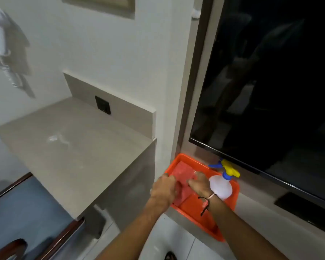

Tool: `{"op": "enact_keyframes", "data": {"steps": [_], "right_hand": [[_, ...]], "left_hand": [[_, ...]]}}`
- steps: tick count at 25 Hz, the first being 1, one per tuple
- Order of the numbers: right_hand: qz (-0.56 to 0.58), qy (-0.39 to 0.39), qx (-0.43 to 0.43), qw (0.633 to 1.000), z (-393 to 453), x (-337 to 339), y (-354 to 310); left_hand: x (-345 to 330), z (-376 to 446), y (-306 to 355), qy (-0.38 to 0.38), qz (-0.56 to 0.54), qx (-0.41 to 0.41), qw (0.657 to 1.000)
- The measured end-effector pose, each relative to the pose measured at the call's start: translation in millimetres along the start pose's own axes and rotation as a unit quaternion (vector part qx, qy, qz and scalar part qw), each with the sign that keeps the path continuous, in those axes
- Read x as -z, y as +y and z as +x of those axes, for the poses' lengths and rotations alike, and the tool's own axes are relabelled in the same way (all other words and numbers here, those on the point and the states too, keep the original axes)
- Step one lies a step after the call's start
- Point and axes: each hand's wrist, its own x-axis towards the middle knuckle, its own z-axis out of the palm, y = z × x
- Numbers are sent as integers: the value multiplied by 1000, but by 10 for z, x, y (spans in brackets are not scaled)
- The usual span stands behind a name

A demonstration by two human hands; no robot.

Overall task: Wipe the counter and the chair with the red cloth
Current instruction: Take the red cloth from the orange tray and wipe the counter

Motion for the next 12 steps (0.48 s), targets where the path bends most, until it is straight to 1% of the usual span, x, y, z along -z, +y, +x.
{"op": "enact_keyframes", "data": {"steps": [1, 3, 5, 6, 9, 10, 11, 12], "right_hand": [[17, 2, -26, 1000, 181, -31, 73], [61, -6, -83, 995, 447, -83, 164], [95, -9, -110, 989, 673, -214, 242], [86, -2, -110, 990, 746, -272, 217], [61, 30, -49, 996, 886, -404, 127], [84, 24, -64, 994, 904, -416, 115], [141, 0, -107, 984, 902, -406, 128], [209, -34, -154, 965, 857, -366, 127]], "left_hand": [[-106, 164, 65, -38, 10, 6, 999], [-286, 439, 155, -66, 26, 16, 997], [-418, 640, 227, -79, 28, 37, 996], [-483, 728, 254, -78, 24, 45, 996], [-565, 844, 283, -44, -7, 66, 997], [-549, 856, 266, -41, -29, 67, 997], [-520, 844, 225, -43, -58, 63, 995], [-474, 820, 161, -45, -90, 50, 994]]}}
